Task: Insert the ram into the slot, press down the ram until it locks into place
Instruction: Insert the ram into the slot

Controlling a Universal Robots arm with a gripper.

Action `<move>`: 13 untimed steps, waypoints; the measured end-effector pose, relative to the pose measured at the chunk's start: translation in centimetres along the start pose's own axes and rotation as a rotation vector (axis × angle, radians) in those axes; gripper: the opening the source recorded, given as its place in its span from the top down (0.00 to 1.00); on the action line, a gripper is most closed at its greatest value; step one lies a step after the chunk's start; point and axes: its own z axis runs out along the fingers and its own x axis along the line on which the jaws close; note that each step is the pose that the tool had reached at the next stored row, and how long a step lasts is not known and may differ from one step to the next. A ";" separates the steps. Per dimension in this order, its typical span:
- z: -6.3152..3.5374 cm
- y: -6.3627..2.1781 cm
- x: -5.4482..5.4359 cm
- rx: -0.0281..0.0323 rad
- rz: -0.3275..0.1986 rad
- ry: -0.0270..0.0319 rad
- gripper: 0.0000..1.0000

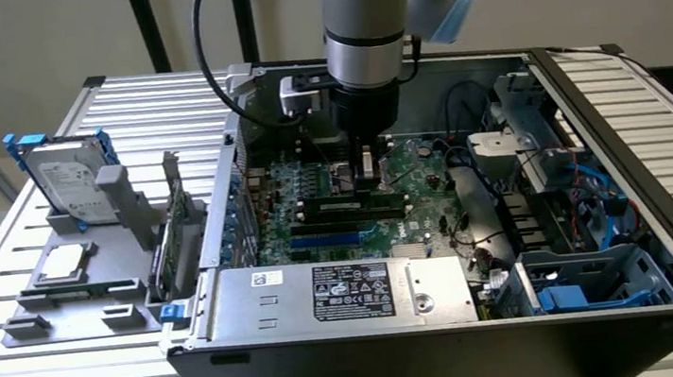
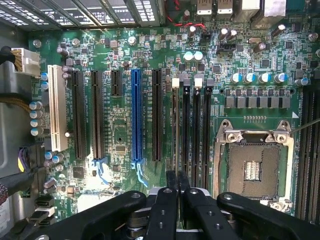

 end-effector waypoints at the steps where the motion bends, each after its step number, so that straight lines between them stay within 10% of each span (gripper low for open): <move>1: 0.00 0.00 0.0 0.0000 0.000 0.0000 0.88; 13: 0.27 0.00 0.0 0.0000 0.000 0.0000 0.88</move>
